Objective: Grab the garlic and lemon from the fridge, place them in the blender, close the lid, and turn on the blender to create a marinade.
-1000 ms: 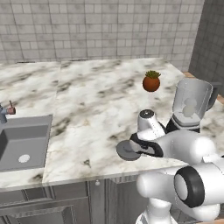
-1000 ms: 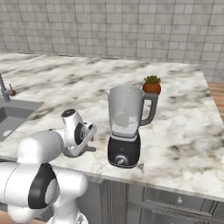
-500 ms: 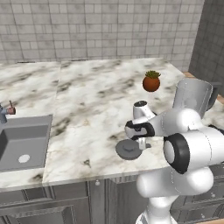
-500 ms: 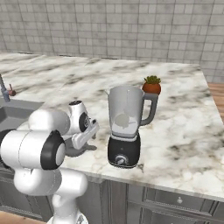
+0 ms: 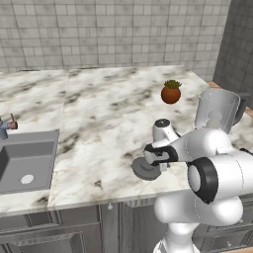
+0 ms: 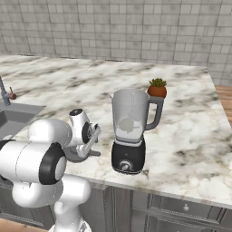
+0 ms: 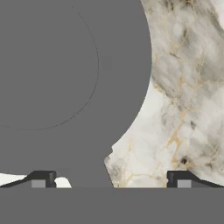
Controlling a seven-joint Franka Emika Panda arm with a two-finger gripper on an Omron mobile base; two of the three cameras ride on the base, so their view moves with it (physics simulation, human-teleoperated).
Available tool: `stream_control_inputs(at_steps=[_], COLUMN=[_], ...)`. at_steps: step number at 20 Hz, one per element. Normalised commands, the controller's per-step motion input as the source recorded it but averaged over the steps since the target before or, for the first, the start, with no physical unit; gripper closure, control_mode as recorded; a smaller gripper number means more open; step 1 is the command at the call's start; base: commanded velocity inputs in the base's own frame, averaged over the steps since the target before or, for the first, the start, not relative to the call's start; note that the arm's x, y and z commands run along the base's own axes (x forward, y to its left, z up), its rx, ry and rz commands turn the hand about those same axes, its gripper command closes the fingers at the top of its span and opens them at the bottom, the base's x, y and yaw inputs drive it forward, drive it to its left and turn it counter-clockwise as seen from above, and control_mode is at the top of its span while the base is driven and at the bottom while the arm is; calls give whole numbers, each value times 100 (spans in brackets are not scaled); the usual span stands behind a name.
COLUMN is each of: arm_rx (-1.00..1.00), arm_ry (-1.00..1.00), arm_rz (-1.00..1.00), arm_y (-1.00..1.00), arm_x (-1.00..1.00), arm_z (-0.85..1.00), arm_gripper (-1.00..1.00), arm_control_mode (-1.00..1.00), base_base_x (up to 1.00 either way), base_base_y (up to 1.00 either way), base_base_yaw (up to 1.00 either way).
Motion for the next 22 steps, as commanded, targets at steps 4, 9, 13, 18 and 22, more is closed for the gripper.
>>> stream_control_inputs(at_steps=[4,9,13,18,22], arm_rx=[2,1,0,0,0], arm_ry=[5,10,8,0,0], arm_rz=[6,0,12,22,20], arm_y=[-11,5,18,0,10], arm_x=[-3,-16,11,6,-3], arm_z=[9,8,-51,-76,-71], arm_gripper=[-100,-100,-100,-100,100], arm_control_mode=[-100,-100,-100,-100,-100], base_base_x=[0,0,0,0,0], base_base_y=[0,0,0,0,0], base_base_yaw=[0,0,0,0,0])
